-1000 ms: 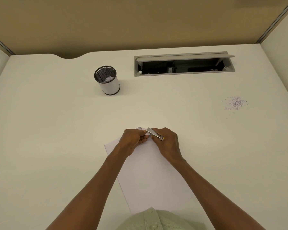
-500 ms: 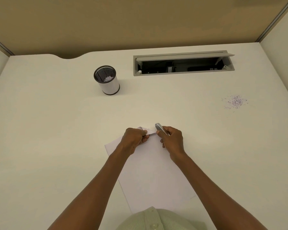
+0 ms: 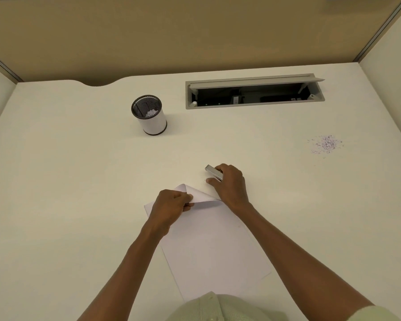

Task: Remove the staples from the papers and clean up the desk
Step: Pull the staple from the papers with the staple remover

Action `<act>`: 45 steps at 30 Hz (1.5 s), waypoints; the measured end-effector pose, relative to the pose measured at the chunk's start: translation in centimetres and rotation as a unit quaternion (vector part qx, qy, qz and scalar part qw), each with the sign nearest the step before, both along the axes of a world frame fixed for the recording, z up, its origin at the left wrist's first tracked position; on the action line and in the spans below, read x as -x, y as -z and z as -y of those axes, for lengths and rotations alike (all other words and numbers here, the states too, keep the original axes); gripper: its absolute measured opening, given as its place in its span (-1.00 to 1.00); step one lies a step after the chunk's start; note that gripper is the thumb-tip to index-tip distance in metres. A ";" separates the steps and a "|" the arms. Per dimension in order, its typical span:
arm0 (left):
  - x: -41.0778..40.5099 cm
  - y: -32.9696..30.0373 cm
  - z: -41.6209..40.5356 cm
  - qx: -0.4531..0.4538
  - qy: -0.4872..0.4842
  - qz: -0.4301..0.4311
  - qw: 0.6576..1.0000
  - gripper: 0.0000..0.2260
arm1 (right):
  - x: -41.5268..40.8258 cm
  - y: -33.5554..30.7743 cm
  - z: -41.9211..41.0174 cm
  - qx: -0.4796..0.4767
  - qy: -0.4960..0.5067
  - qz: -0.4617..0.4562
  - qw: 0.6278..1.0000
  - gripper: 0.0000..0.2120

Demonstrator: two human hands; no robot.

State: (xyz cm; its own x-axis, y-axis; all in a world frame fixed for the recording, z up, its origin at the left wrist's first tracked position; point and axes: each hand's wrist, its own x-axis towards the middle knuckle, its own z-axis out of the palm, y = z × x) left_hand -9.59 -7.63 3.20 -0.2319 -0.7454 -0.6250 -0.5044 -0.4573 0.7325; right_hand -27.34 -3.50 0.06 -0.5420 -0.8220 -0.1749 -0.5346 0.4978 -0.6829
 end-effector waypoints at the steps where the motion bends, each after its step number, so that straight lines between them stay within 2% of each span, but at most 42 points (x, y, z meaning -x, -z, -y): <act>1: -0.3 -0.1 -0.1 0.003 0.004 -0.001 1.000 -0.81 | -0.4 -0.1 0.5 0.006 0.013 0.000 1.000 -0.66; 9: -0.7 -1.2 -0.3 -0.003 0.001 -0.016 1.000 -0.83 | -1.2 -0.1 1.8 0.010 0.014 -0.062 0.998 -0.65; 16: -0.2 -1.3 -0.1 -0.012 0.006 -0.028 1.000 -0.83 | 0.9 0.3 1.4 0.018 0.053 0.002 0.998 -0.57; 21: 0.0 -1.5 -0.2 -0.020 0.001 -0.026 0.999 -0.85 | 0.5 0.6 1.2 0.014 0.033 -0.023 0.999 -0.58; 25: 0.1 -1.9 -0.1 -0.017 0.001 -0.035 0.999 -0.85 | 1.8 0.7 1.2 0.016 0.055 -0.041 0.997 -0.58; 29: 0.3 -2.6 -0.2 -0.014 0.006 -0.053 0.998 -0.83 | 5.2 0.6 0.8 0.020 0.123 -0.038 0.991 -0.63; 34: 0.4 -3.2 -0.1 -0.009 0.029 -0.059 0.998 -0.81 | 9.4 -0.5 0.1 0.065 0.180 0.067 0.979 -0.75; 37: 0.6 -3.7 -0.3 0.000 0.039 -0.057 0.998 -0.82 | 10.6 -1.4 -0.3 0.075 0.203 0.170 0.961 -0.79; 40: 0.8 -4.5 -0.5 0.013 0.046 -0.055 0.997 -0.82 | 10.9 -2.4 -1.2 0.072 0.188 0.256 0.946 -0.85; 43: 0.7 -5.5 -0.6 0.027 0.058 -0.048 0.997 -0.83 | 10.7 -2.8 -2.2 0.065 0.167 0.300 0.937 -0.80; 45: 0.7 -6.5 -0.5 0.042 0.070 -0.043 0.996 -0.84 | 10.4 -3.4 -2.6 0.062 0.149 0.362 0.918 -0.79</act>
